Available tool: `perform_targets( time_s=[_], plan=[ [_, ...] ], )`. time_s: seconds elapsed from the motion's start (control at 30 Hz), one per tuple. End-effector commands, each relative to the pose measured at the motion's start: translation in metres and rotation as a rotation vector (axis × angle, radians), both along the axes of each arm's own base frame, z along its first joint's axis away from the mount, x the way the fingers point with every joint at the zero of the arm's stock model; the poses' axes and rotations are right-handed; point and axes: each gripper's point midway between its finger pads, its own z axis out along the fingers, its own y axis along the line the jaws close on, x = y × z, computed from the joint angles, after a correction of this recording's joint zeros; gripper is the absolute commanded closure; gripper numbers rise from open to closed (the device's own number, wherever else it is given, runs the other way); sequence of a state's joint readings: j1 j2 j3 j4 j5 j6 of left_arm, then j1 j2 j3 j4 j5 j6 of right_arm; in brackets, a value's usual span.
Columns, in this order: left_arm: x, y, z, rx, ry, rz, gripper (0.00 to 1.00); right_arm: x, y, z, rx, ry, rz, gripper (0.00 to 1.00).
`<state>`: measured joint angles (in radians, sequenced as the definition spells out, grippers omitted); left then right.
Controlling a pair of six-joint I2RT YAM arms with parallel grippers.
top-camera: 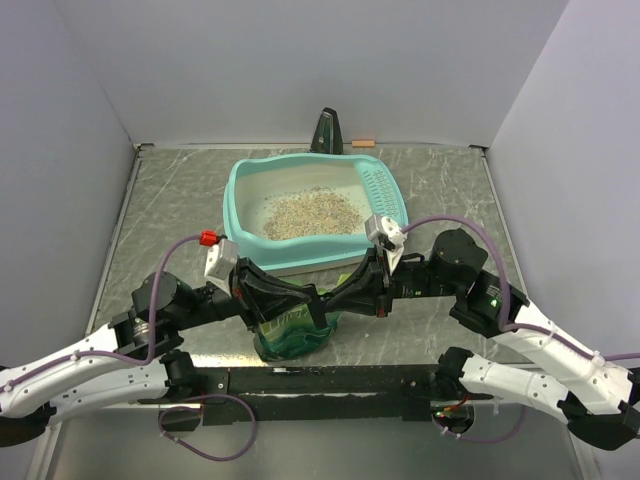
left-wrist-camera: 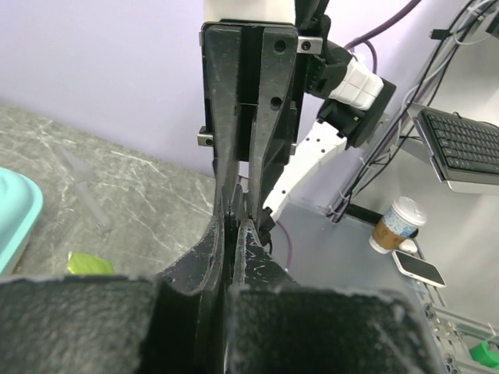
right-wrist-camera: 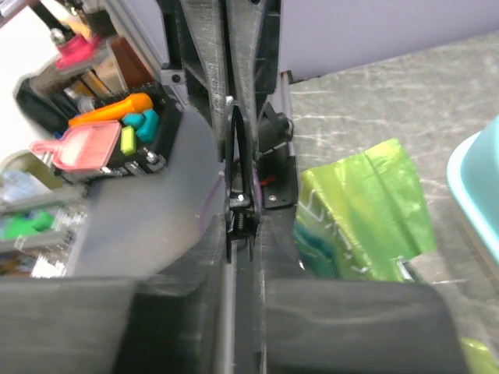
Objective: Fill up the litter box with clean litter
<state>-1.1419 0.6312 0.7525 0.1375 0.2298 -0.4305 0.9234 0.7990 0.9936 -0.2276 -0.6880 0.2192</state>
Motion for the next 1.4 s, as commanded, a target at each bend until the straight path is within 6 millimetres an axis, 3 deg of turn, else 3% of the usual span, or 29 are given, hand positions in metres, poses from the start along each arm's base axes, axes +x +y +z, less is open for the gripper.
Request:
perform_targets(
  time_s=[0.0, 0.07, 0.1, 0.17, 0.37, 0.67, 0.83, 1.03, 1.37],
  plan=[
    [-0.005, 0.008, 0.033, -0.074, -0.043, -0.005, 0.96, 0.001, 0.002, 0.007, 0.03, -0.018, -0.007, 1.0],
    [-0.005, 0.006, 0.03, -0.058, -0.039, -0.009, 0.84, 0.003, -0.001, 0.01, 0.045, -0.037, -0.027, 1.0],
    [-0.005, 0.005, 0.028, -0.047, -0.039, -0.009, 0.69, 0.005, -0.004, 0.012, 0.054, -0.046, -0.051, 1.0],
    [-0.002, 0.004, 0.019, -0.005, -0.024, 0.001, 0.53, 0.006, -0.007, 0.012, 0.048, -0.049, -0.069, 1.0],
    [0.008, 0.009, -0.012, 0.138, -0.025, 0.064, 0.43, 0.011, -0.019, 0.017, 0.02, -0.084, -0.134, 1.0],
    [0.027, 0.021, -0.063, 0.401, -0.036, 0.163, 0.42, 0.029, -0.037, 0.019, -0.076, -0.183, -0.238, 1.0],
    [0.043, 0.024, -0.101, 0.597, -0.042, 0.214, 0.43, 0.032, -0.039, 0.001, -0.124, -0.242, -0.212, 1.0],
    [0.044, 0.019, -0.142, 0.73, -0.021, 0.186, 0.46, 0.051, -0.042, -0.014, -0.186, -0.301, -0.228, 1.0],
    [0.04, 0.022, -0.166, 0.784, -0.014, 0.156, 0.55, 0.07, -0.034, -0.025, -0.182, -0.297, -0.178, 1.0]
  ],
)
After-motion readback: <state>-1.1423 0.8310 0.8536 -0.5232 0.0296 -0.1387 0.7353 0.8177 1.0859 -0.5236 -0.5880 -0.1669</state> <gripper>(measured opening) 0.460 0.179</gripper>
